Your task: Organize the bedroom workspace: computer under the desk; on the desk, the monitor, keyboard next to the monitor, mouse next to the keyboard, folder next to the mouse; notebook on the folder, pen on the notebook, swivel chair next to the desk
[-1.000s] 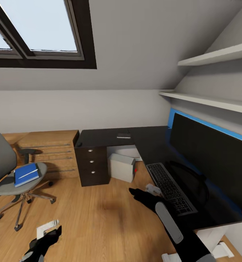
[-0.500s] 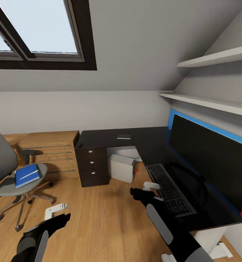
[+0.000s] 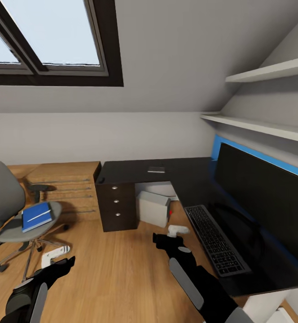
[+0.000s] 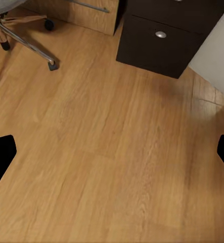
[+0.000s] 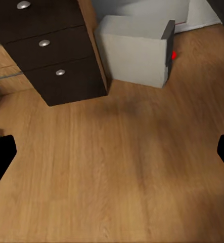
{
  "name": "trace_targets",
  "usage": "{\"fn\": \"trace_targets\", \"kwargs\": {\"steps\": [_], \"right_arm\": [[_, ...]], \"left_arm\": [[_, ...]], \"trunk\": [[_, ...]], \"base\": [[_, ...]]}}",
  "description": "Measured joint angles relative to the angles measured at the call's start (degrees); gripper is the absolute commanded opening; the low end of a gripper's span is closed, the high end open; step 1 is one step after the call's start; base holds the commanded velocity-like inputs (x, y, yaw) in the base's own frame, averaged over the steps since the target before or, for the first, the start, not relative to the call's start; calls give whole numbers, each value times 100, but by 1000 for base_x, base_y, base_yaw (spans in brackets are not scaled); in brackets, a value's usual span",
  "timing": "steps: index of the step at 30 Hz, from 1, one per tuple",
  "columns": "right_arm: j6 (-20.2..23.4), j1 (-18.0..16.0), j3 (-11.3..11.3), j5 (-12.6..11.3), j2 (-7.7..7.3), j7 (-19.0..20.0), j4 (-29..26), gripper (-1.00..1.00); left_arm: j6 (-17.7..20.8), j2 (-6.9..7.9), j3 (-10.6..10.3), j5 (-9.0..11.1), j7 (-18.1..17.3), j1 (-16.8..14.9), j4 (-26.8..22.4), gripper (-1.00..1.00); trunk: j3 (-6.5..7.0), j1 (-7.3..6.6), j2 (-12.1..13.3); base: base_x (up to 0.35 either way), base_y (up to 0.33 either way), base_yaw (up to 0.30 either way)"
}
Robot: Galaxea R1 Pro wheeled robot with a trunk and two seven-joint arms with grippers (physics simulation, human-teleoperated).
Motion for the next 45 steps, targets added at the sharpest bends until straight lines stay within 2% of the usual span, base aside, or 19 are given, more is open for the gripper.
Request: {"fn": "trace_targets", "kwargs": {"steps": [7,10,12,13,17,45], "right_arm": [[-7,0,39,4,-9,-9,-37,100],[-167,-1,57,9,-10,-12,-35,100],[-219,-1,60,154,-12,-12,-30,100],[-226,0,60,345,-17,-10,-27,100],[-239,0,59,490,-16,-8,-18,100],[-250,0,56,519,-23,-8,-15,100]], "left_arm": [[4,3,5,-3,6,0,-2,100],[-5,4,-7,-15,15,1,14,100],[-9,-4,-18,-15,15,1,16,100],[-10,-5,-20,-16,16,0,22,100],[-17,-5,-25,-15,16,0,25,100],[-13,3,-11,-10,8,0,16,100]], "trunk": [[0,0,0],[0,0,0],[-7,0,0],[-8,0,0],[-10,0,0],[-11,0,0]], "base": [[317,61,44],[312,2,261],[321,0,138],[322,0,45],[322,0,18],[322,112,16]]}}
